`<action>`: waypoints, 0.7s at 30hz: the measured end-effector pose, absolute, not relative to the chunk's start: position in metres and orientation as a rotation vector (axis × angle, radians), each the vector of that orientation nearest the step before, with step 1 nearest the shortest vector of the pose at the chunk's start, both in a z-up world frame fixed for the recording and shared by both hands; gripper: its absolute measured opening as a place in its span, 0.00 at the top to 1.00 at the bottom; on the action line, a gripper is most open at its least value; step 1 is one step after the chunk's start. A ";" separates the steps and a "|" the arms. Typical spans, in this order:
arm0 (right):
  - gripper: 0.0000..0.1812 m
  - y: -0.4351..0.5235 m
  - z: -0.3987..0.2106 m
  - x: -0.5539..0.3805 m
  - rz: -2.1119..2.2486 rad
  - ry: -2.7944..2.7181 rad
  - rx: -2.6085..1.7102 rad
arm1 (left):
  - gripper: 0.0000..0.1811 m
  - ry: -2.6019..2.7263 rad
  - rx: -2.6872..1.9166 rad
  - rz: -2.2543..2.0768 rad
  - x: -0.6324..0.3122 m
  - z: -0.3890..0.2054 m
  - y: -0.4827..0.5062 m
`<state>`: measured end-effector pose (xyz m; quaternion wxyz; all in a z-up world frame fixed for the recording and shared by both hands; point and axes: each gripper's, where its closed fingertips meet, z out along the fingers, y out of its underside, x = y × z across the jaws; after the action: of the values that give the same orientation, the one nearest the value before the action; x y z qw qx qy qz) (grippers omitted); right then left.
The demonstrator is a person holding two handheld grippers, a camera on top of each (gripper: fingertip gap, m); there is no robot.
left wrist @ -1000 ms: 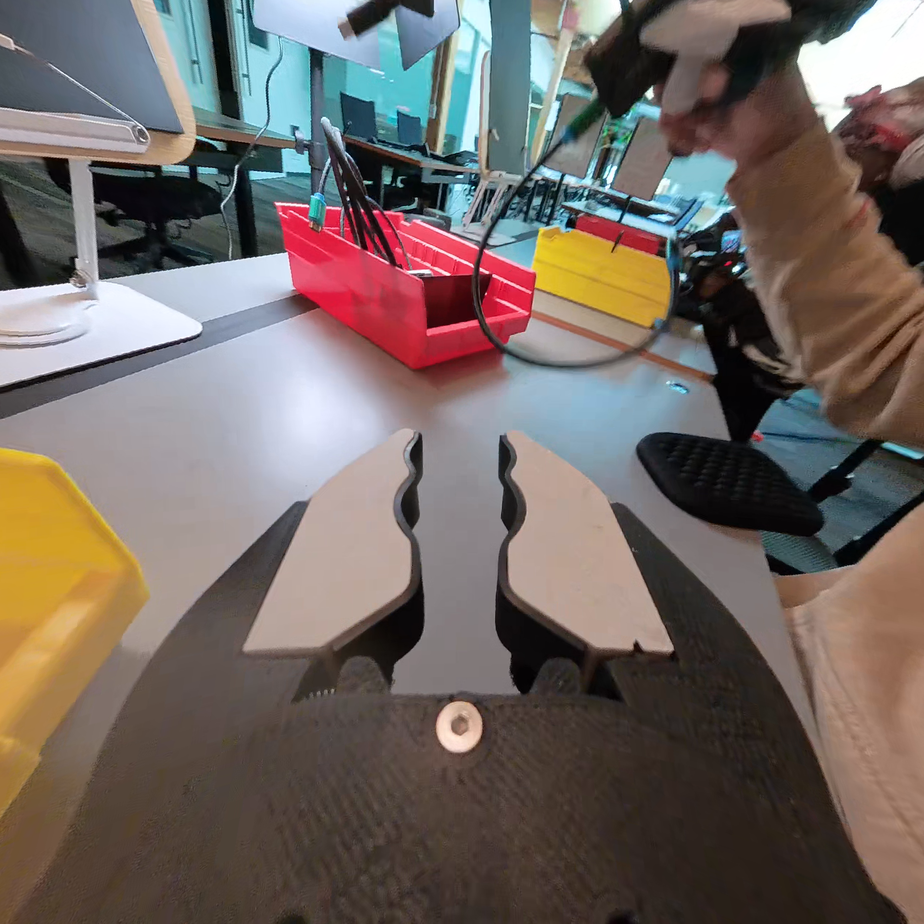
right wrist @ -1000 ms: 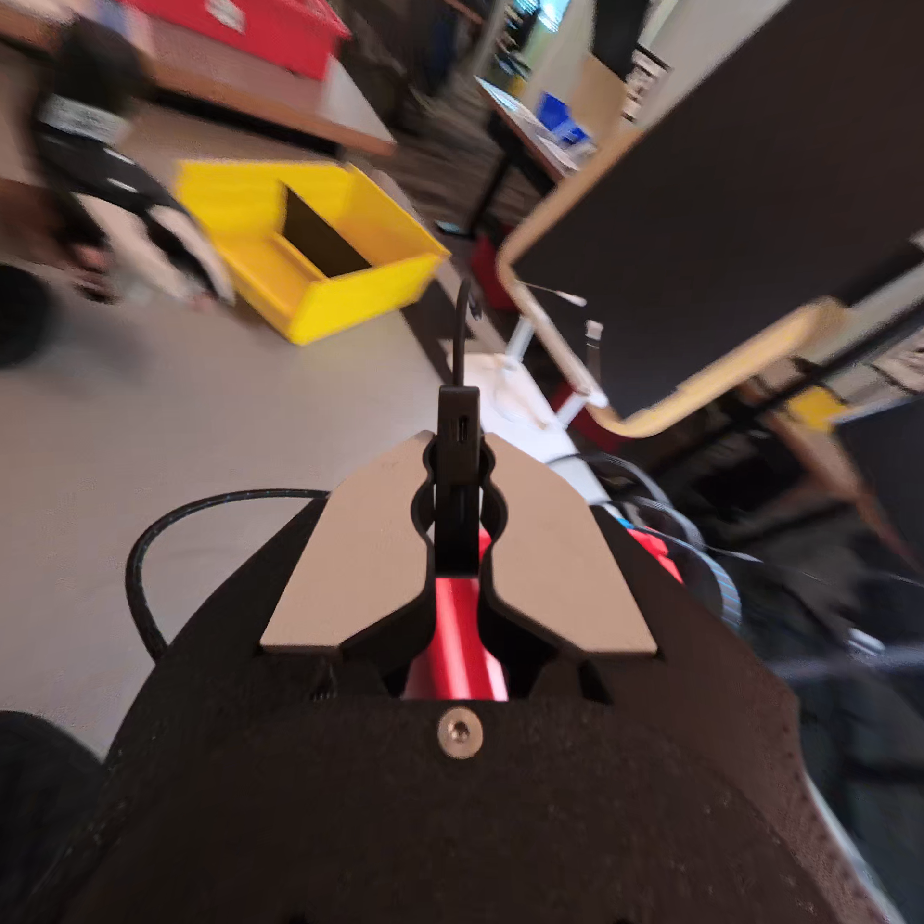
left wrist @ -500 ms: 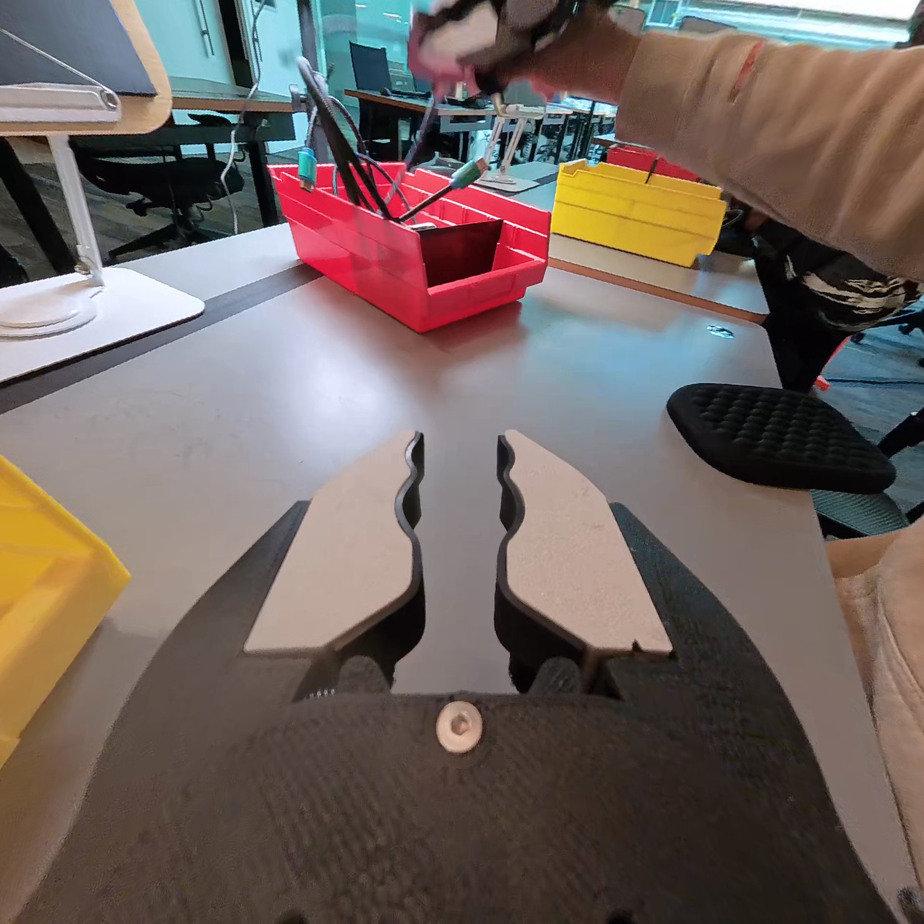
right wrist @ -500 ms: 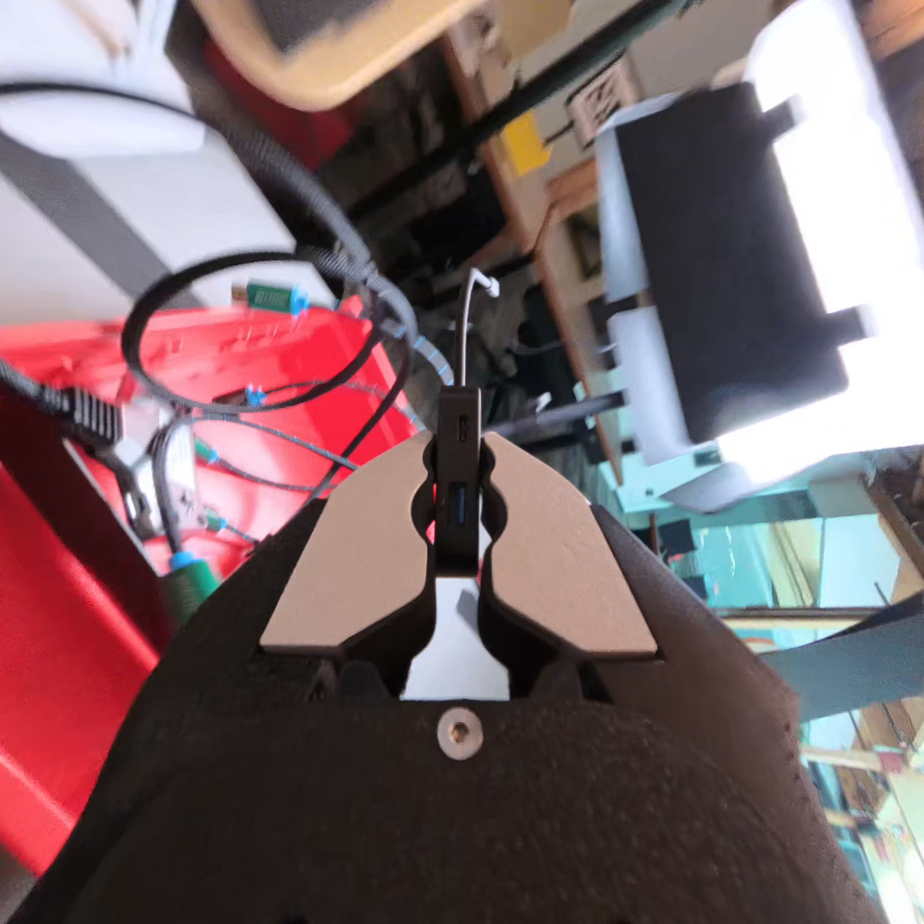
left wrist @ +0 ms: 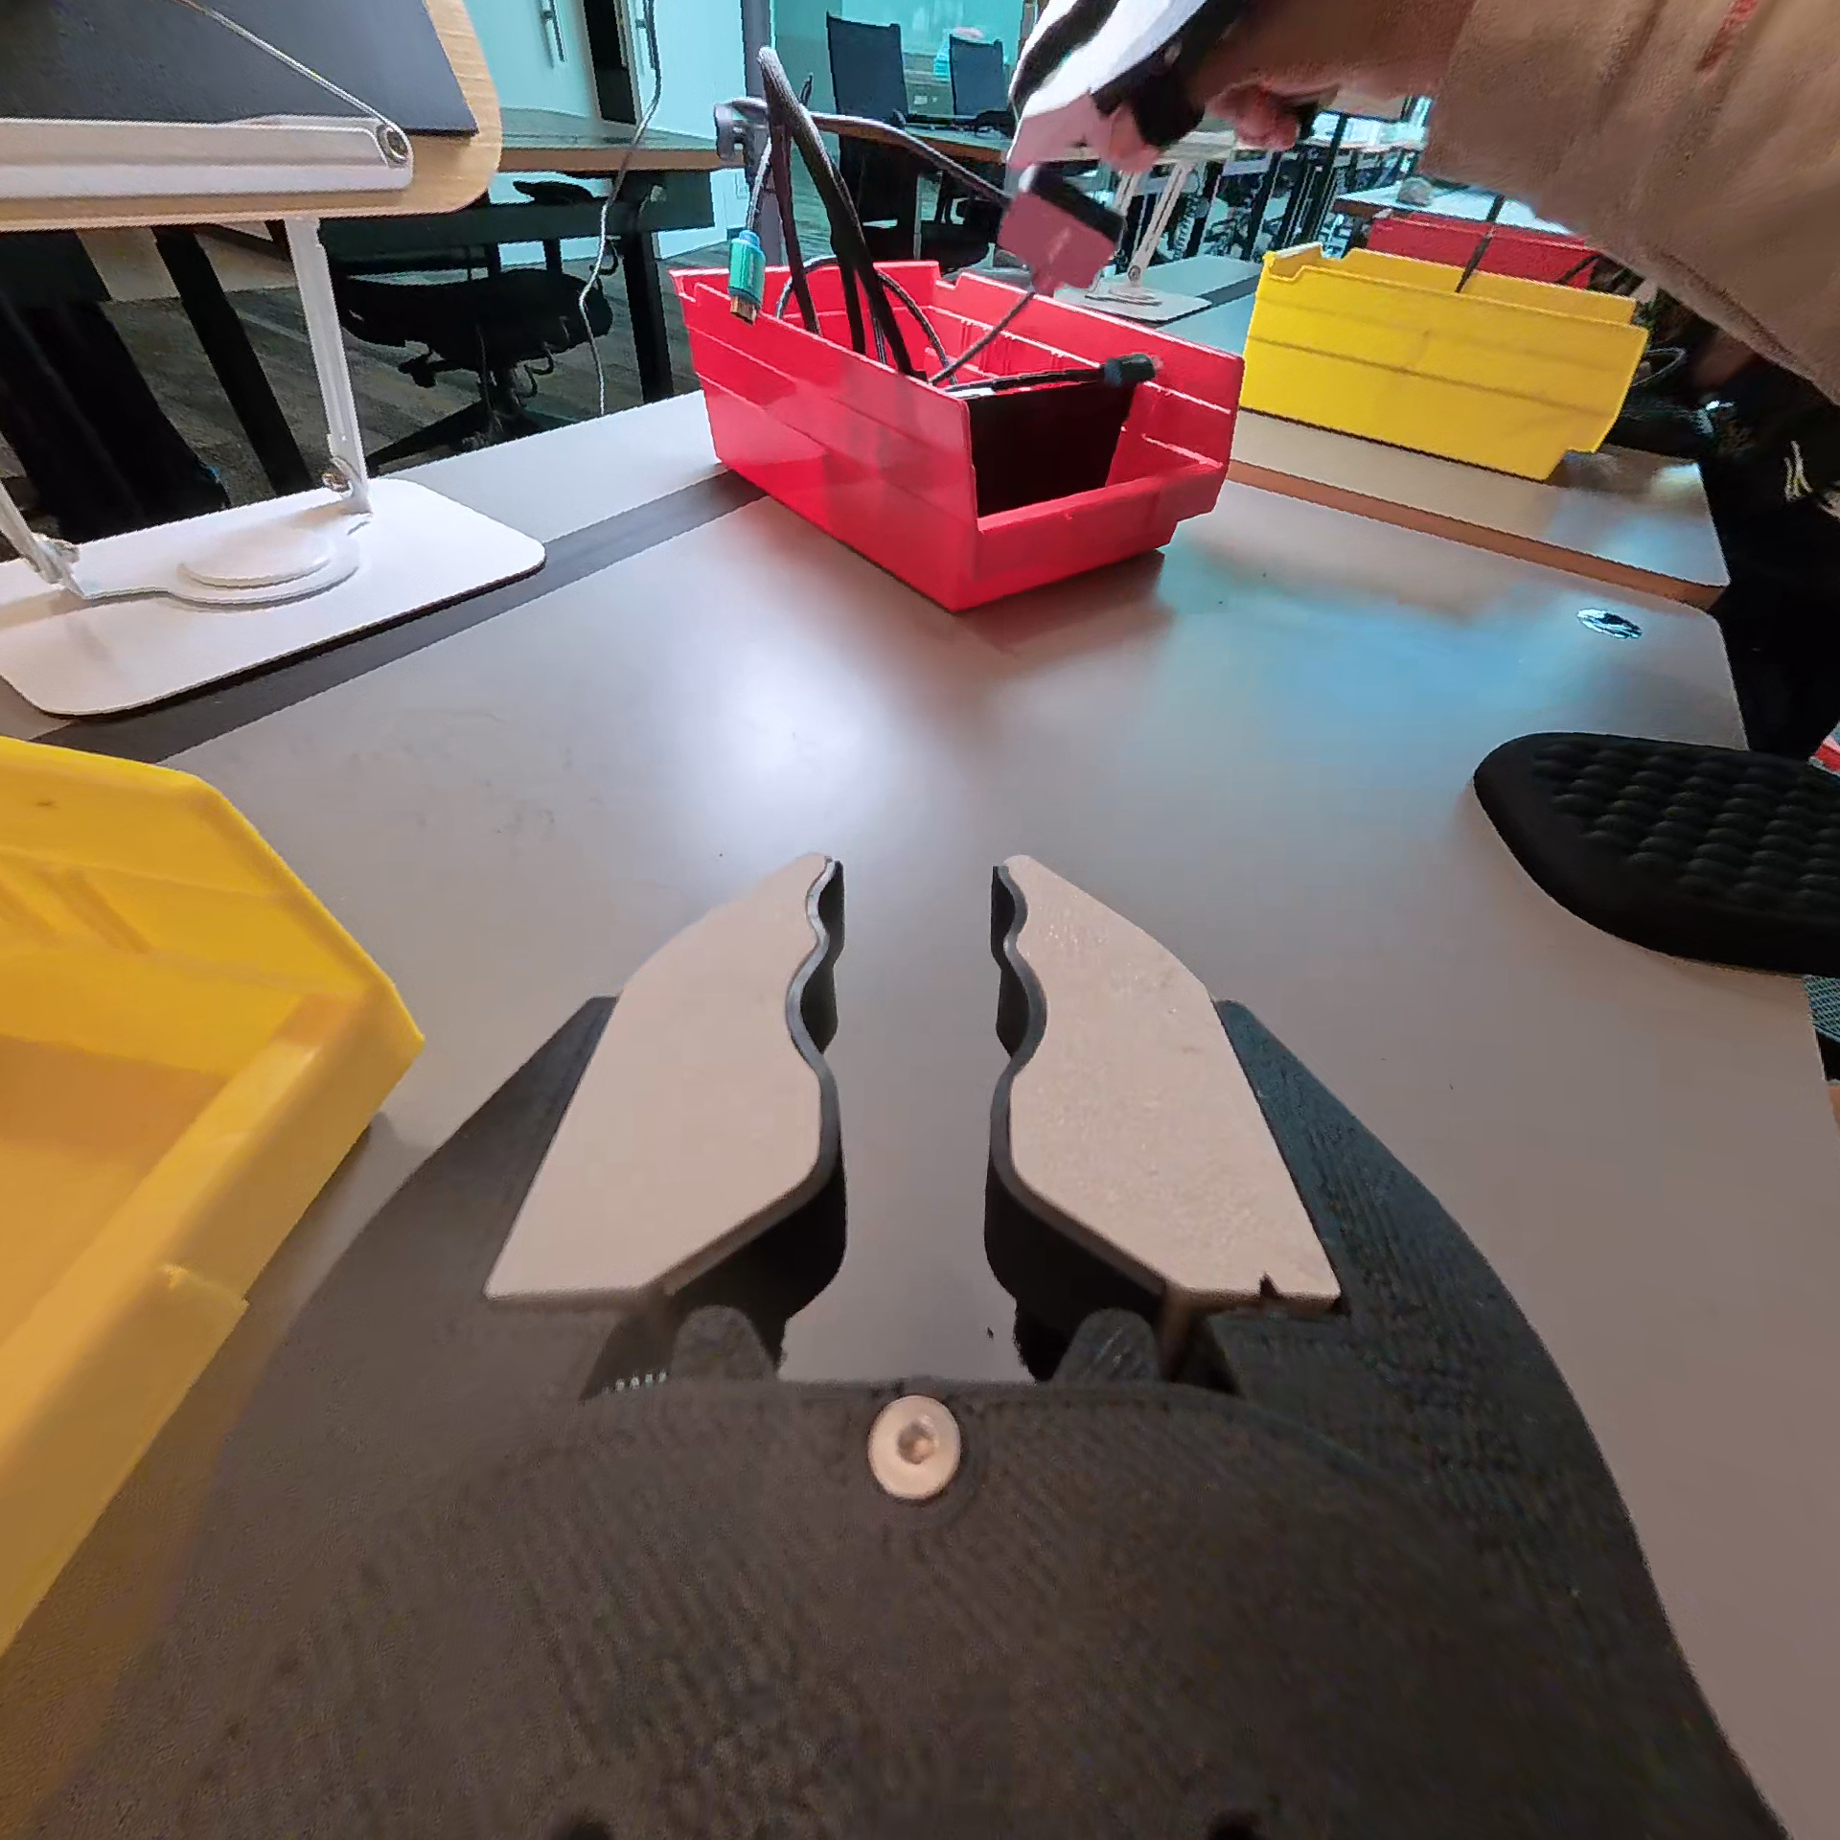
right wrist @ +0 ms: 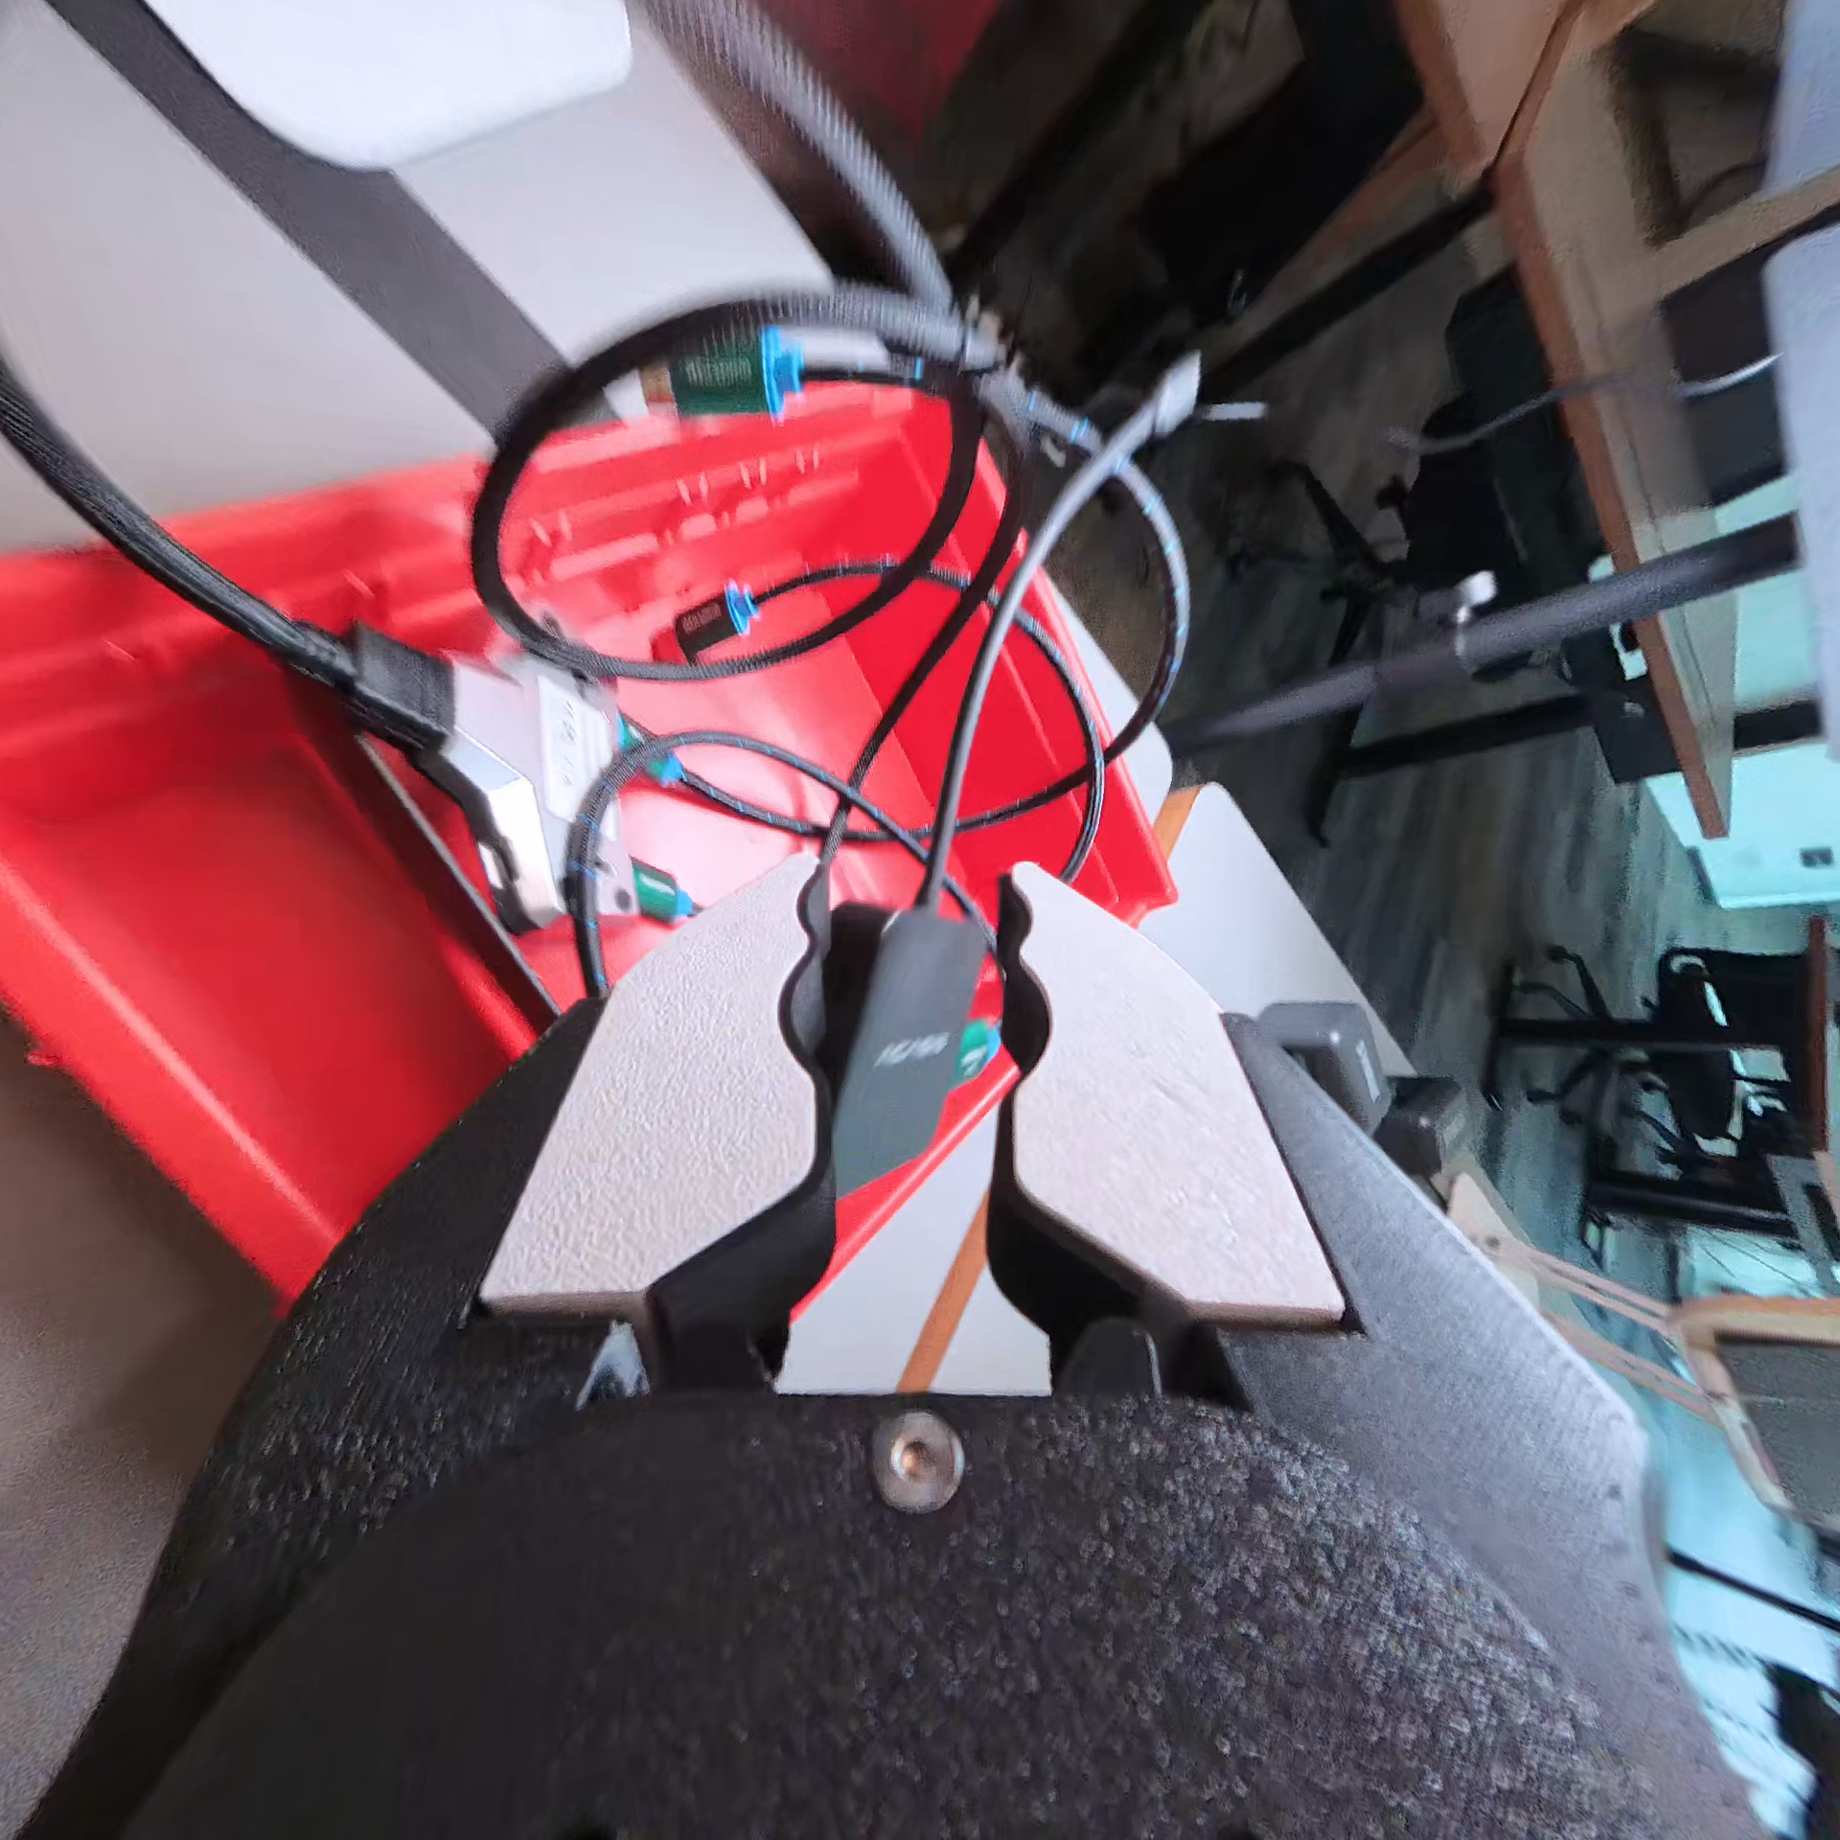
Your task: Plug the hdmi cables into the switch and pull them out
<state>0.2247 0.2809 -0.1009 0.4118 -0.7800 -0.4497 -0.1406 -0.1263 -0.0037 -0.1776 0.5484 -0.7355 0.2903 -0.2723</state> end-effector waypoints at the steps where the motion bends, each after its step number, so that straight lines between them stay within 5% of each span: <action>1: 0.82 0.275 -0.090 0.219 -0.315 -1.110 -1.929 | 0.84 0.686 -1.744 -0.644 -0.126 -0.178 -0.004; 7: 0.82 0.216 -0.063 0.180 -0.092 -1.088 -1.792 | 0.84 0.674 -1.753 -0.616 -0.129 -0.178 -0.002; 21: 0.82 0.142 -0.217 0.190 -0.315 -1.530 -1.915 | 0.82 0.595 -1.804 -0.519 -0.161 -0.181 0.006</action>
<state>0.1899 0.1424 -0.2172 0.3290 -0.7317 -0.5846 -0.1204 -0.1613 0.0062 -0.1814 0.5532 -0.7632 0.2515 -0.2195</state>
